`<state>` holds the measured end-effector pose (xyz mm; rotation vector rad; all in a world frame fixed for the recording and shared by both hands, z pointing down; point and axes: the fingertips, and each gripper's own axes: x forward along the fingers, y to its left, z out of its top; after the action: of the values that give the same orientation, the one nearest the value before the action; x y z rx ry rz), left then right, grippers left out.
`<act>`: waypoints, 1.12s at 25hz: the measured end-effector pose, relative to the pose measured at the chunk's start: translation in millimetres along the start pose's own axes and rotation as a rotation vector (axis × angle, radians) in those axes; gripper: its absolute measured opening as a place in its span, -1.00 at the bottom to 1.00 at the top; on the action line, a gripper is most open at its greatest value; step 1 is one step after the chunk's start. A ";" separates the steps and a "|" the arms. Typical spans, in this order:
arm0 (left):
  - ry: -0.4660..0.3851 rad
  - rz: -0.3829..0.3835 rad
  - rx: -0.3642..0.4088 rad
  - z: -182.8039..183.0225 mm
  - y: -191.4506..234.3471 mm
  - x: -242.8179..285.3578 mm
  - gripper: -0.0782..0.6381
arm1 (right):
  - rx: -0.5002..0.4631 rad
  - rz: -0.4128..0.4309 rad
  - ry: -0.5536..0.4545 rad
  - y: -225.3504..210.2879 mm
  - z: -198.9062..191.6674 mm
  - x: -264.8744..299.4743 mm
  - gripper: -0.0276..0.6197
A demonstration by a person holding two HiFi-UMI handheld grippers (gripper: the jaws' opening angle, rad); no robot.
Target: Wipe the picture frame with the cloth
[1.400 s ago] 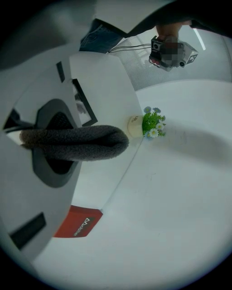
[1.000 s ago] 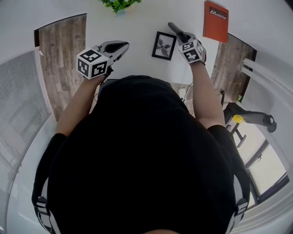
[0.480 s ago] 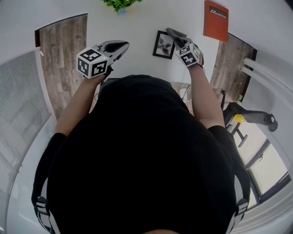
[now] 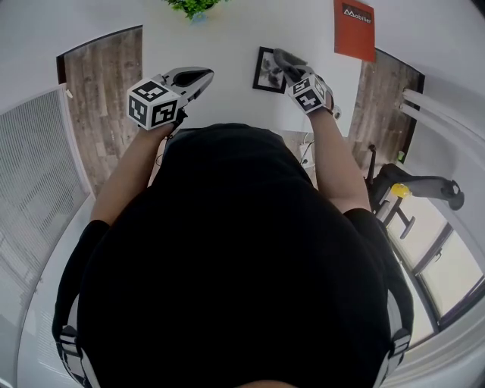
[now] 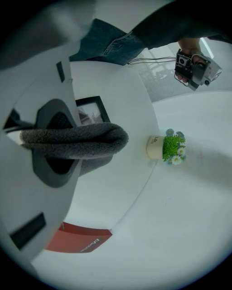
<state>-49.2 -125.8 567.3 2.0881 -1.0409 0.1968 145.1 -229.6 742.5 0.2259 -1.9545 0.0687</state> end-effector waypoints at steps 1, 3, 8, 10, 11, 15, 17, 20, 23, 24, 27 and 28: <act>0.001 -0.002 0.002 -0.7 -0.6 -0.7 -0.76 | 0.001 0.002 0.001 2.8 -1.0 -0.2 -0.79; 0.003 -0.005 0.006 -2.4 -2.2 -3.1 -0.76 | 0.002 0.005 0.004 9.4 -2.6 -0.4 -0.79; 0.013 -0.014 0.011 -6.9 -4.7 -6.1 -0.76 | 0.002 0.024 0.022 23.7 -10.5 2.4 -0.79; 0.015 -0.015 0.013 -8.0 -5.0 -7.7 -0.76 | 0.005 0.030 0.026 28.1 -12.2 2.8 -0.79; 0.015 -0.016 0.014 -8.5 -4.8 -8.6 -0.76 | 0.007 0.033 0.028 30.2 -12.9 2.8 -0.78; 0.019 -0.018 0.019 -11.0 -6.1 -12.3 -0.76 | 0.019 0.043 0.035 37.9 -16.5 2.1 -0.79; 0.021 -0.022 0.023 -12.3 -8.2 -14.4 -0.76 | 0.026 0.045 0.037 41.5 -17.7 0.7 -0.79; 0.024 -0.027 0.030 -13.7 -9.8 -16.4 -0.76 | 0.034 0.046 0.037 46.9 -19.5 -0.7 -0.79; 0.025 -0.033 0.036 -13.7 -10.1 -17.5 -0.76 | 0.045 0.047 0.040 52.6 -22.9 -1.5 -0.78; 0.026 -0.035 0.039 -13.8 -10.3 -17.6 -0.76 | 0.048 0.049 0.042 54.6 -24.4 -1.8 -0.78; 0.032 -0.043 0.047 -14.6 -11.5 -17.5 -0.76 | 0.052 0.053 0.049 61.0 -29.6 -2.6 -0.78; 0.034 -0.046 0.050 -15.2 -12.2 -17.7 -0.76 | 0.053 0.053 0.051 63.3 -31.1 -3.0 -0.78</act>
<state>-48.9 -99.9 562.8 2.1441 -0.9764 0.2369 162.5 -162.4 755.3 0.2049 -1.9094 0.1594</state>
